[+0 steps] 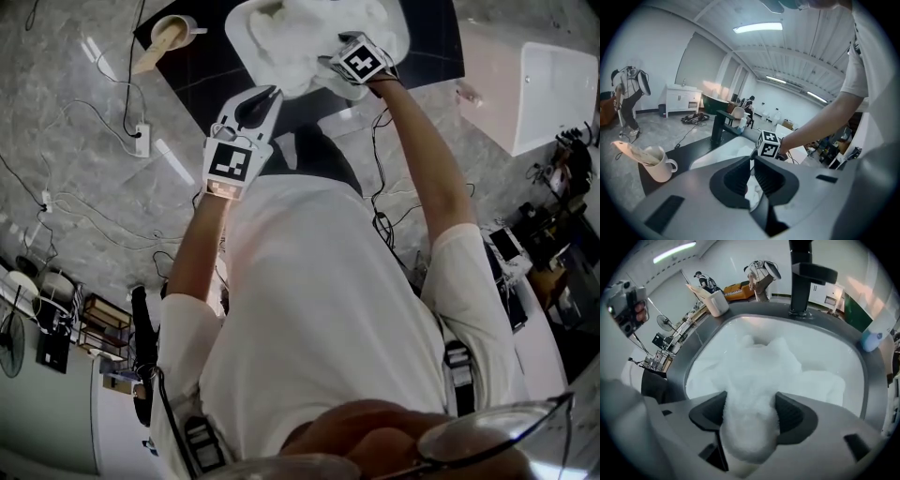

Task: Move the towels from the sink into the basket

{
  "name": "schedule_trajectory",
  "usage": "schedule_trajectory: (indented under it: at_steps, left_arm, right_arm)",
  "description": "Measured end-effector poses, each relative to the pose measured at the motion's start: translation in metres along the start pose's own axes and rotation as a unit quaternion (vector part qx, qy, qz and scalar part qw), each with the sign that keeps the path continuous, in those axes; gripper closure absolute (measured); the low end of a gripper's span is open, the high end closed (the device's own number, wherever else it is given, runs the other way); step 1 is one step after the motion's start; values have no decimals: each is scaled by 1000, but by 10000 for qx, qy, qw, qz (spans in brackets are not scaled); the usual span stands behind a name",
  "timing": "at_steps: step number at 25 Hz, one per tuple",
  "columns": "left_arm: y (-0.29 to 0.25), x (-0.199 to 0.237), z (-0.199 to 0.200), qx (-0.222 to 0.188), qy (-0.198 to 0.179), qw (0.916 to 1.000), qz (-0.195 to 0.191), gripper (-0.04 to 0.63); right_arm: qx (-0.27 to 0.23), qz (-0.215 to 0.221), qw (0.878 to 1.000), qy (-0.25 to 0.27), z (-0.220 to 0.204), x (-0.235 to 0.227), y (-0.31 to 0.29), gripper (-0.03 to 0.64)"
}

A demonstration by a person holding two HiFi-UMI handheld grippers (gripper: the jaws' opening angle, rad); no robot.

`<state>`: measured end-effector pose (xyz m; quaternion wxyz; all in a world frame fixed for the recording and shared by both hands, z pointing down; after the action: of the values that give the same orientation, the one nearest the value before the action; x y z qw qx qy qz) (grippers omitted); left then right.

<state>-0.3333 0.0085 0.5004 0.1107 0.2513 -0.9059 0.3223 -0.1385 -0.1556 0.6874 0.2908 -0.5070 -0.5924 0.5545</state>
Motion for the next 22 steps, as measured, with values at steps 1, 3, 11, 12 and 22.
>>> schedule_trajectory:
  at_steps: [1,3,11,12,22]
  left_arm:
    - [1,0,-2,11,4,10000,-3,565]
    - [2,-1,-6,44,-7,10000,-19,566]
    - [13,-19,-1,-14,-138,9999,-76,565]
    - [13,-22,-1,-26,-153,9999,-73,566]
    - [22,-60,18,-314,-350,9989,-68,565]
  right_arm:
    - [12,19,10000,5,0,1,1,322]
    - [31,71,10000,12,0,4,6,423]
    - [-790,-14,9968,-140,-5,20,74,543]
    - [-904,-52,9958,-118,-7,23,85,543]
    - [-2253,-510,9709,-634,-30,31,198,545]
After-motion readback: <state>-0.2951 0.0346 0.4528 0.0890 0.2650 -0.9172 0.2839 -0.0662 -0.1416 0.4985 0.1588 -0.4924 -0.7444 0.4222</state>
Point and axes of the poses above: the fingertips, and each gripper's own axes: y backward along the fingers, x to its left, z out of its top, the point moved 10 cm from there along y, backward along the fingers, and after that the axes turned 1 degree about -x, right-handed, at the moved point
